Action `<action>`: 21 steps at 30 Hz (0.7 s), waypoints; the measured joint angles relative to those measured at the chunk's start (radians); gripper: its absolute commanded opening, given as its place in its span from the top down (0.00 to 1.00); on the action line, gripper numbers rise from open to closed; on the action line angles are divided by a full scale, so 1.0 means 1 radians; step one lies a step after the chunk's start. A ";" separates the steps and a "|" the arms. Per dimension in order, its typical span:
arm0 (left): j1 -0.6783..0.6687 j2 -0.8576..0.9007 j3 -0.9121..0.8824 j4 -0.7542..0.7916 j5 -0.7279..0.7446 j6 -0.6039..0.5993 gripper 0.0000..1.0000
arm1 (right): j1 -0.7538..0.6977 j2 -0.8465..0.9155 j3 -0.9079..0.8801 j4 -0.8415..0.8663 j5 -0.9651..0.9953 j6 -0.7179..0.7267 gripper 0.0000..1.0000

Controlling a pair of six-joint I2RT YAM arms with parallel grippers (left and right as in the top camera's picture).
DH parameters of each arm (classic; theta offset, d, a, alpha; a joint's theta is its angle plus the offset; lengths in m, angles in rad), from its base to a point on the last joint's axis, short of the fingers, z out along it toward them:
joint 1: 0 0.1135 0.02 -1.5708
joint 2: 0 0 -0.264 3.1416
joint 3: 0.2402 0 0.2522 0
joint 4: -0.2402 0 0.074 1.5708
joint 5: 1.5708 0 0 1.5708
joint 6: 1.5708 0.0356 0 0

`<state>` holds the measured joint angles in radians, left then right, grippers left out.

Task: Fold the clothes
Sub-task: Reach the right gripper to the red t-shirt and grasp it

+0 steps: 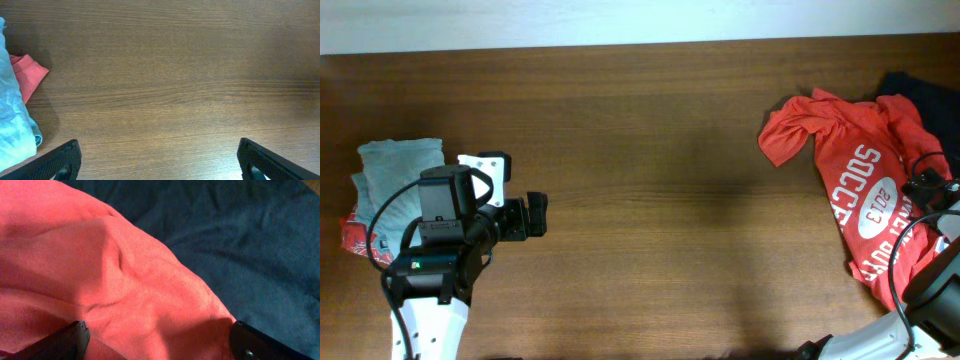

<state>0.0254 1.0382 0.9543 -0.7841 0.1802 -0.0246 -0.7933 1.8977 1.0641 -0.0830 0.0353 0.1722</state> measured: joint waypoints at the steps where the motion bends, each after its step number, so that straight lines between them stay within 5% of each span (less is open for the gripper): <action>1: 0.000 0.000 0.000 0.000 0.000 0.000 0.01 | 0.000 0.001 0.000 0.002 0.000 -0.001 0.05; 4: 0.000 0.000 0.000 0.000 0.000 0.000 0.01 | 0.000 0.003 0.000 0.007 0.000 -0.003 0.23; 6: 0.000 0.000 0.000 0.000 0.000 0.000 0.01 | 0.000 0.004 0.000 0.007 0.000 -0.009 0.72; 10: 0.000 0.000 0.000 0.000 0.000 0.000 0.01 | 0.000 0.004 0.000 0.001 -0.003 -0.014 0.95; 21: 0.000 0.000 0.000 0.005 0.000 0.000 0.01 | 0.000 -0.069 0.000 -0.030 -0.128 -0.014 0.96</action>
<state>0.0254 1.0382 0.9543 -0.7795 0.1802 -0.0246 -0.7929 1.8290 1.0645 -0.1127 -0.0925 0.1577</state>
